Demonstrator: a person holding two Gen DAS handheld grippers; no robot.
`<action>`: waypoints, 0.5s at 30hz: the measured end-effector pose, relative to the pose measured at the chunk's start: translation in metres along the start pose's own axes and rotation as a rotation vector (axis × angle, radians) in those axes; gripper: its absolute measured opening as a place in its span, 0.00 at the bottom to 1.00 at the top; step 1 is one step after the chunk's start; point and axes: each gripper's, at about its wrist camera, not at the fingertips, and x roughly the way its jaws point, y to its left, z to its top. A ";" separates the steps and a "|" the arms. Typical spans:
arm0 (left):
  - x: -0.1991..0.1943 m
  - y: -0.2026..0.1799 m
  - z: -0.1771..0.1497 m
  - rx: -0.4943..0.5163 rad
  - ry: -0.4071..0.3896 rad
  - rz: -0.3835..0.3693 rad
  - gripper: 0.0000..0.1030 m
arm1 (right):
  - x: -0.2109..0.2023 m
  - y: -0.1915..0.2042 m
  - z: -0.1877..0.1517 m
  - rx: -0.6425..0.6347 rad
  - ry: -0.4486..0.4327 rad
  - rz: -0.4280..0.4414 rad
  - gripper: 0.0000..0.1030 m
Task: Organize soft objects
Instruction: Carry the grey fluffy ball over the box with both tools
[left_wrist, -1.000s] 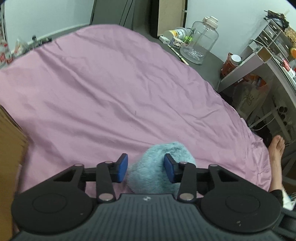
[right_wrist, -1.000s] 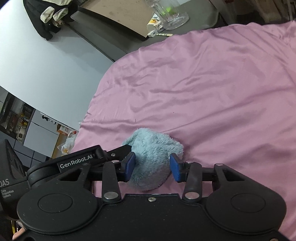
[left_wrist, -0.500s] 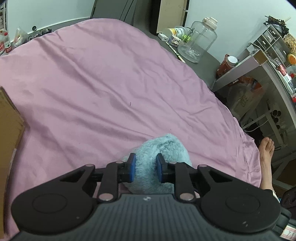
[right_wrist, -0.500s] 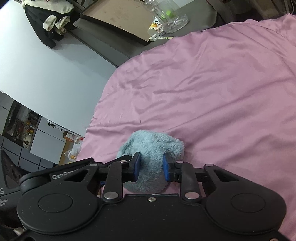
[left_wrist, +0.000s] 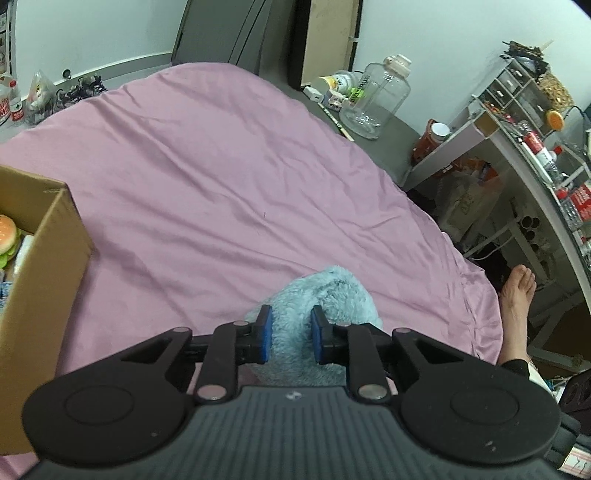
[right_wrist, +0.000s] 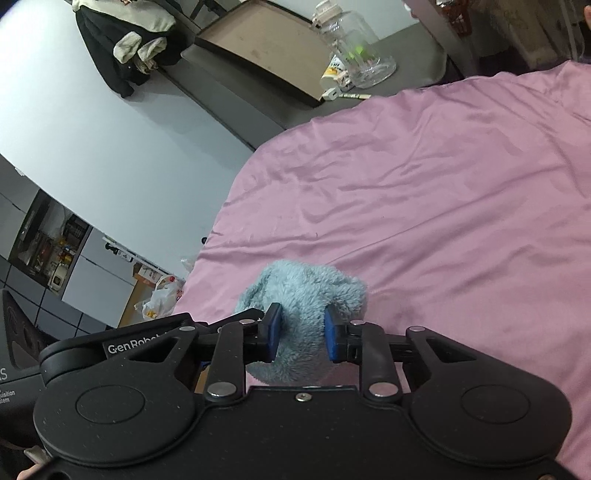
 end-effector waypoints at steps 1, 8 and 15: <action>-0.004 -0.001 -0.001 0.008 0.000 -0.005 0.19 | -0.004 0.002 -0.002 0.001 -0.007 -0.001 0.23; -0.033 0.000 -0.010 0.031 -0.013 -0.031 0.19 | -0.031 0.021 -0.020 0.005 -0.053 -0.007 0.23; -0.059 0.007 -0.013 0.037 -0.036 -0.054 0.19 | -0.050 0.043 -0.034 -0.020 -0.099 0.008 0.23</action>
